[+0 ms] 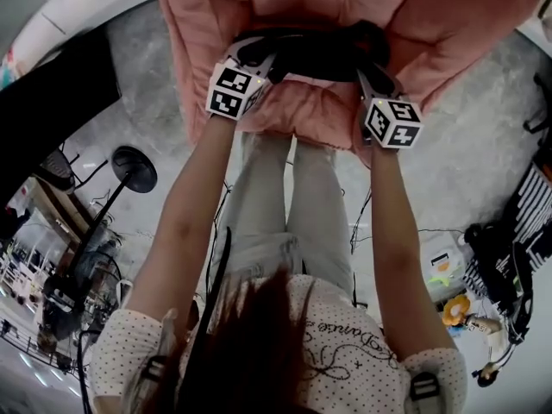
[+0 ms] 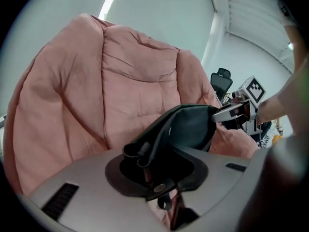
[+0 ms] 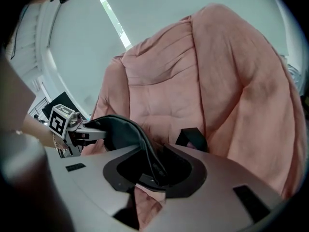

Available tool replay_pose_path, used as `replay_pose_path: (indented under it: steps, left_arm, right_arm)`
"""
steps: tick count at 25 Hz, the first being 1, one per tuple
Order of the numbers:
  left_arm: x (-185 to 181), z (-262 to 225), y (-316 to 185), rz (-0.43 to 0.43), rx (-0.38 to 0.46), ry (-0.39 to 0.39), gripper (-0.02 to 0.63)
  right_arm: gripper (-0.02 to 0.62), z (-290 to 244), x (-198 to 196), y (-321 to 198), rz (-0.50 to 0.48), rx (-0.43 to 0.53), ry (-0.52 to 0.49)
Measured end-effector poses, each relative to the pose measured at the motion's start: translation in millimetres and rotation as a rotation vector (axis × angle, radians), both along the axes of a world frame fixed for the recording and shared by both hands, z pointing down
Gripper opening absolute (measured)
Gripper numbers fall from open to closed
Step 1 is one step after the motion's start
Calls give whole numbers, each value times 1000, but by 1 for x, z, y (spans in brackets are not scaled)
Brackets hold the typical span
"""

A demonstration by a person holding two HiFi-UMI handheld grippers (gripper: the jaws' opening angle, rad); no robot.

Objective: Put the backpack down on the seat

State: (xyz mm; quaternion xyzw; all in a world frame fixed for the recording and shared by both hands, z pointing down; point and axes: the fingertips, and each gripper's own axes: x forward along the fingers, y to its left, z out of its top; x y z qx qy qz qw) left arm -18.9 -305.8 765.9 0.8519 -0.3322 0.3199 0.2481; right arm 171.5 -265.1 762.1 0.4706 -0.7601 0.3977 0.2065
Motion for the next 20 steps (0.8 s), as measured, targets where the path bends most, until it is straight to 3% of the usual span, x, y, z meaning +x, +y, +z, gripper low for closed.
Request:
replay_pose_path:
  steps: [5,8,10,14,20]
  left_arm:
    - [-12,0,3,1,17,-100,166]
    - [-24,0,3,-39,5,-98,233]
    - [-27,-9,7,-45,-2,-68,282]
    - [-18,-47,19,-20,-2,83,337]
    - [-12,-87,26,-4,45,105,341]
  right_arm:
    - [128,1,-5,8,-39,-68,18]
    - [211,2,-7,8,-55,-90,64]
    - [257,-5,-8,12,-69,-87,85]
    - [307,-45,-12,12,-86,-19,97]
    - [305,-91,-12,6,-91,64,84]
